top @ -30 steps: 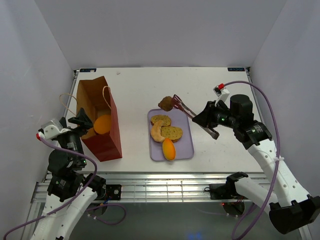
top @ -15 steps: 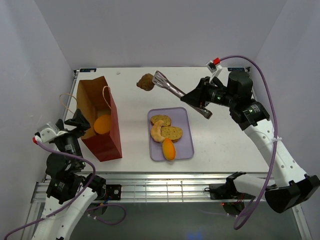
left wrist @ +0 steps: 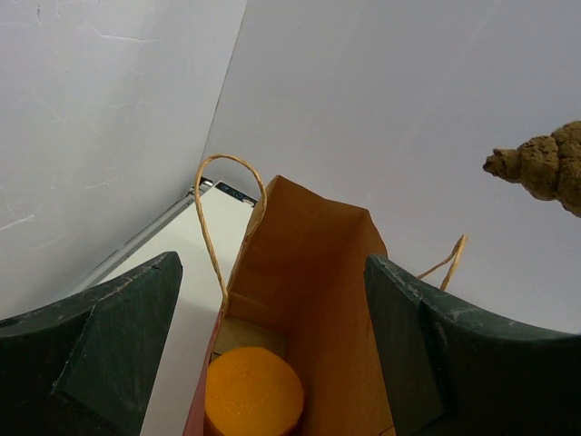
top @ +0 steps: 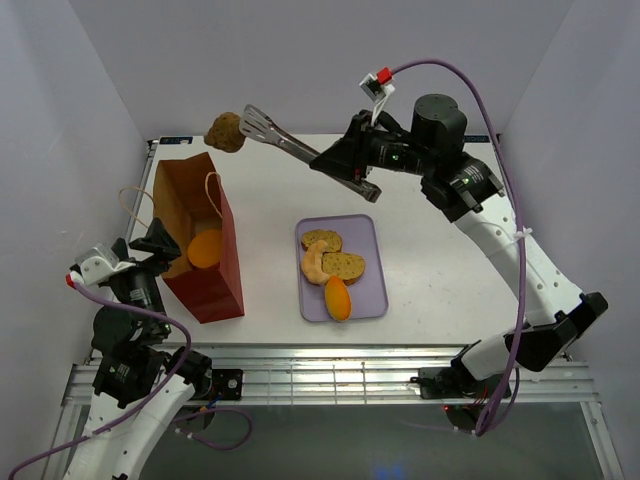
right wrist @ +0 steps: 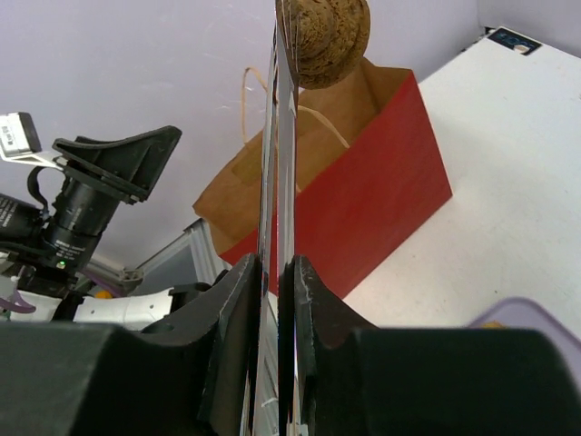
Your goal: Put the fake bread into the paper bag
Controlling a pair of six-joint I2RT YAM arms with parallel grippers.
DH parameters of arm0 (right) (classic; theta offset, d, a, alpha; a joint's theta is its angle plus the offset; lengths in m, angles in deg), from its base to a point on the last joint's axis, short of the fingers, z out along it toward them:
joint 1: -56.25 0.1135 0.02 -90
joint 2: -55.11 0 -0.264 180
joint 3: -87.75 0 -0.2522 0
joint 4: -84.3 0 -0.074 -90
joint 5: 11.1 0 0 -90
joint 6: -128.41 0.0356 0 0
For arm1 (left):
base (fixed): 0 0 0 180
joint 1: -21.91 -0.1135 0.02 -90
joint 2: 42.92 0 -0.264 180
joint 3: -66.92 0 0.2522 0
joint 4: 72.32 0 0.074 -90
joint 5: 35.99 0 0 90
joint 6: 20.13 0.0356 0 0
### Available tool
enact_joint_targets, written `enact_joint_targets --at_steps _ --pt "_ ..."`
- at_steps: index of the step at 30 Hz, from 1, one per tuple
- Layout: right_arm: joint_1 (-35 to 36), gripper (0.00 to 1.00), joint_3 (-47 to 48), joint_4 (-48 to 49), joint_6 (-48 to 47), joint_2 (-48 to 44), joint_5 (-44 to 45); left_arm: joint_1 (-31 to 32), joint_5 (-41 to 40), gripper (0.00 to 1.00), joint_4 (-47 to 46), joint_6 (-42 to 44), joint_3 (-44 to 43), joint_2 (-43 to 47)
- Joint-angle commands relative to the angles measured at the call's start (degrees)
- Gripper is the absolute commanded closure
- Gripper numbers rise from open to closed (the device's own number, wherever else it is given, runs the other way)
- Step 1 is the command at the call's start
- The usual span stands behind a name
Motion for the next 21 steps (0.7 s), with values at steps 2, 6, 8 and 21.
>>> enact_joint_targets --at_steps 2,6,8,21 --pt "3.7 0.92 6.5 3.0 0.5 3.6 0.7 0.3 -0.2 0.08 -0.1 0.4 0.7 0.4" --pt "6.6 0.92 10.4 2.3 0.2 7.4 1.6 0.3 -0.1 0.08 -0.3 0.6 0.7 0.4" --pt "8.5 0.92 11.6 2.2 0.0 9.4 2.5 0.3 0.0 0.08 -0.3 0.6 0.8 0.3" --pt "12.6 0.81 10.6 0.8 -1.2 13.3 5.6 0.3 0.5 0.08 -0.3 0.6 0.8 0.3"
